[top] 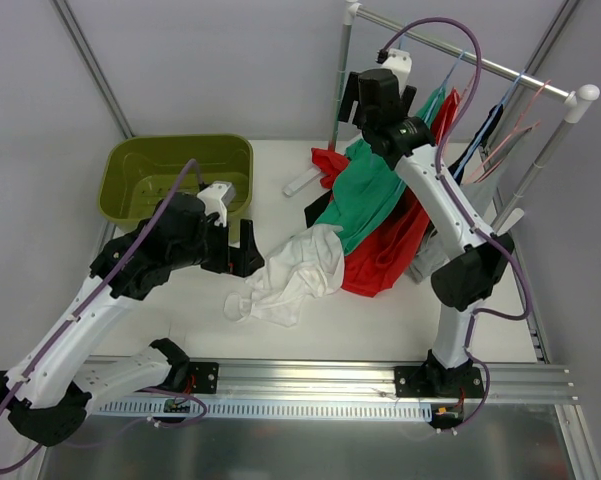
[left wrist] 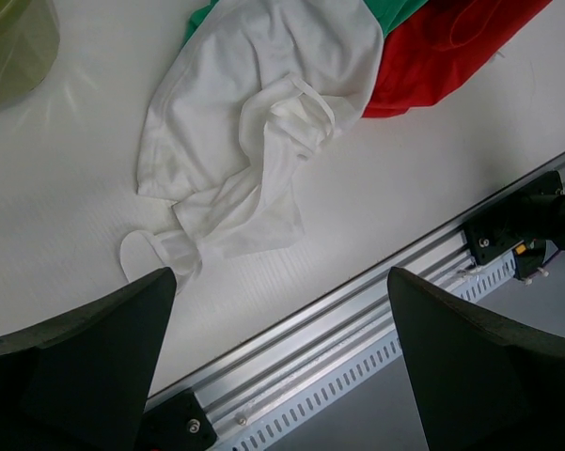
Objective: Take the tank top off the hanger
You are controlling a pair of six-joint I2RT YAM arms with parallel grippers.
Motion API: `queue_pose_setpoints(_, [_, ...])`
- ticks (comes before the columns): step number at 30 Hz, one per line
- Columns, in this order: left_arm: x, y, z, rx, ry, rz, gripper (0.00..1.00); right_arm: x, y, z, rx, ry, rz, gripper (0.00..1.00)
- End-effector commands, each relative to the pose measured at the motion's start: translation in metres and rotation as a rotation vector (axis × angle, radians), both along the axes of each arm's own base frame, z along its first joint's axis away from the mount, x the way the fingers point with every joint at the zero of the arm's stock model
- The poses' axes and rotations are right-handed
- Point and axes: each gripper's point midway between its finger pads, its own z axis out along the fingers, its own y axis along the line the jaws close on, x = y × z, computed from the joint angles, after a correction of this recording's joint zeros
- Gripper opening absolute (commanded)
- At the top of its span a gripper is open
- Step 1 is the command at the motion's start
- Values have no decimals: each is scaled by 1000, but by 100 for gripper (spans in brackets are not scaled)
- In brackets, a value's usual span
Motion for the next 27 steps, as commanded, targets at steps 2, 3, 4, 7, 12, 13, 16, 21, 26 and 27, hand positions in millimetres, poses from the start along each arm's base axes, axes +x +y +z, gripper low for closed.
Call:
queue_pose_setpoints(2, [6,-10,1,7,12,-32,99,-38,-1,49,90,-71,86,99])
queue_pose_setpoints(3, [8,-11,-3,23,14,-41,99,-46,-2,51,105,-71,95,100])
queue_pose_setpoints(4, [15,-14,-10,43,25,-40,99,-53,-3,36,101,-35,105,99])
queue_pose_setpoints(7, [26,-25,-28,83,52,-71,99,-85,-5,34,137,-12,173,99])
queue_pose_setpoints(12, [49,-63,-58,112,89,-134,99,-150,-18,44,177,1,289,99])
queue_pose_setpoints(13, [53,-69,-65,117,98,-142,99,-159,-23,45,177,-6,290,99])
queue_pose_setpoints(16, [67,-97,-94,114,157,-153,99,-195,-33,48,200,-33,342,99])
queue_pose_setpoints(21, [85,-125,-142,165,225,-104,99,-235,-47,55,177,-75,414,99])
queue_pose_setpoints(26, [92,-128,-193,312,255,-40,98,-262,-58,76,189,-125,436,100])
queue_pose_setpoints(27, [89,-127,-200,328,269,-31,96,-270,-65,82,197,-153,425,99])
